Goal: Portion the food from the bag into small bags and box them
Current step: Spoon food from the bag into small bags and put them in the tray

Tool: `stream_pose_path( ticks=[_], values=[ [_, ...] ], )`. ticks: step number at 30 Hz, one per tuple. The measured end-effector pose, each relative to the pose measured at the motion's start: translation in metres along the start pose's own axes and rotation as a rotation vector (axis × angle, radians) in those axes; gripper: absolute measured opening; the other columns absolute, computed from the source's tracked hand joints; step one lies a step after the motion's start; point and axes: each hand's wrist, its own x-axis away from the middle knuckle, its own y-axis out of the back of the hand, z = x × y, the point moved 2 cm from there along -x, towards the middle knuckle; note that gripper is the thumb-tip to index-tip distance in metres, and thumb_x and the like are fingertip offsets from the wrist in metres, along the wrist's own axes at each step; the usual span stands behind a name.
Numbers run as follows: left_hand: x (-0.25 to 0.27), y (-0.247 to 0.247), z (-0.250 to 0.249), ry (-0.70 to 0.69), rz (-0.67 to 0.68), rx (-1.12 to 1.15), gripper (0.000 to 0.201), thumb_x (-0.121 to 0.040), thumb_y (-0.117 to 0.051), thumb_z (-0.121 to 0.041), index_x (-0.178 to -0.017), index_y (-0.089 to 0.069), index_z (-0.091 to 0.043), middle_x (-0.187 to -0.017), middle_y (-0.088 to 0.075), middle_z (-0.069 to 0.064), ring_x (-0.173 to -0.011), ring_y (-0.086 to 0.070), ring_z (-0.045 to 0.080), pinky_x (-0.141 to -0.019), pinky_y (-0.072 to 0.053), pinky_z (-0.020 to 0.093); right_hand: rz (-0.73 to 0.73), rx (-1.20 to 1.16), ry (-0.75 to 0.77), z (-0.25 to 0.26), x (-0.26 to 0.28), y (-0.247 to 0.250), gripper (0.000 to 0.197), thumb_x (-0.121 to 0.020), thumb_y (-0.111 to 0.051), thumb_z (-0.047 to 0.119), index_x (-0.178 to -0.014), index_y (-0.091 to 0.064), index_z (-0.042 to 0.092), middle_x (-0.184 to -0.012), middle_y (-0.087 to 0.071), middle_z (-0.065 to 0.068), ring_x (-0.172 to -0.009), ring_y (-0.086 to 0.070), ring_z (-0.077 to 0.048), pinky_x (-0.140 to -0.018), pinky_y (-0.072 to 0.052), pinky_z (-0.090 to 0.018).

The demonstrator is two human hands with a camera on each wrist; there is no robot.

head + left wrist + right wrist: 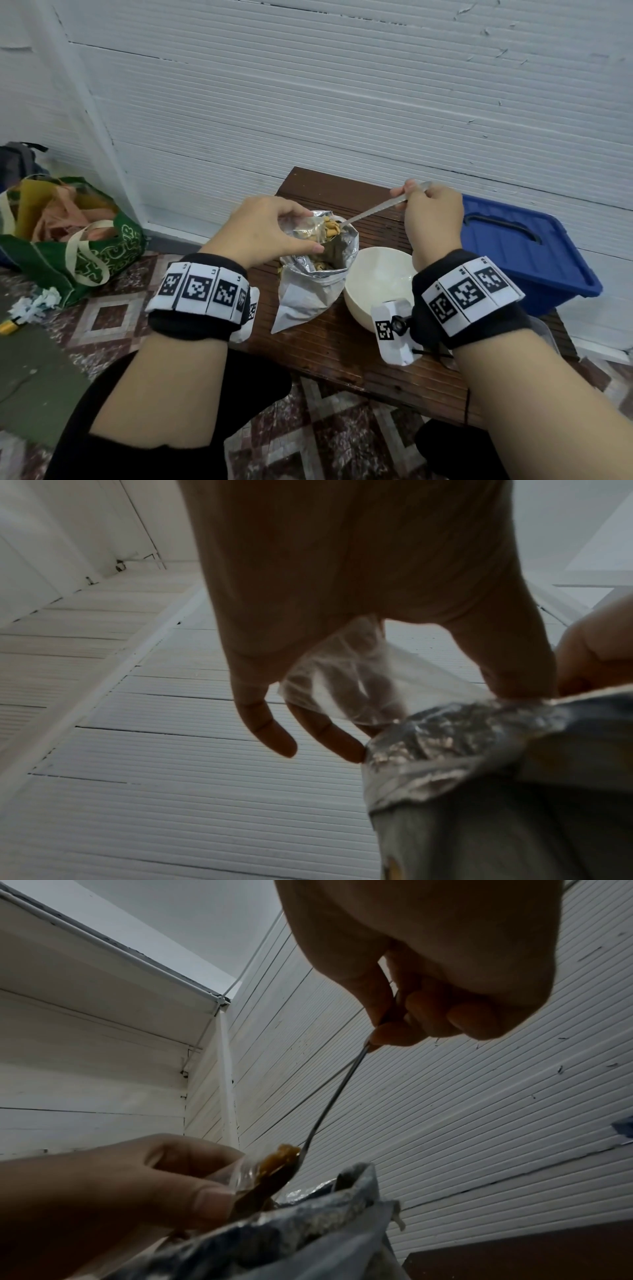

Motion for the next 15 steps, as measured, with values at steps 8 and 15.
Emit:
stream_pose_path(
  ticks=[8,15],
  values=[
    [-0.003,-0.003,0.003,0.006,-0.033,-0.037,0.053,-0.059,-0.077,-0.067,-0.104,-0.066,-0.041,-0.102,-0.063,-0.023,-0.109,-0.053,0.007,-0.103,-0.037,0.045,0.019,-0.034,-0.013,0.005,-0.004,-0.003,0.038,-0.099,-0.048,0.021,-0.065,-0.065,0.021,-0.078,-0.064,-0.002,-0.058,-0.047,-0.007,-0.058,-0.038,-0.021],
    [-0.002,-0.007,-0.008,-0.053,-0.09,-0.128,0.049,-0.064,-0.07,-0.067,-0.106,-0.064,-0.043,-0.094,-0.054,-0.029,-0.099,-0.038,-0.004,-0.077,-0.012,0.028,0.031,-0.05,-0.006,0.006,-0.003,-0.005,0.036,-0.099,-0.048,0.022,-0.067,-0.066,0.021,-0.077,-0.063,0.0,-0.063,-0.051,-0.007,-0.063,-0.042,-0.021]
  ],
)
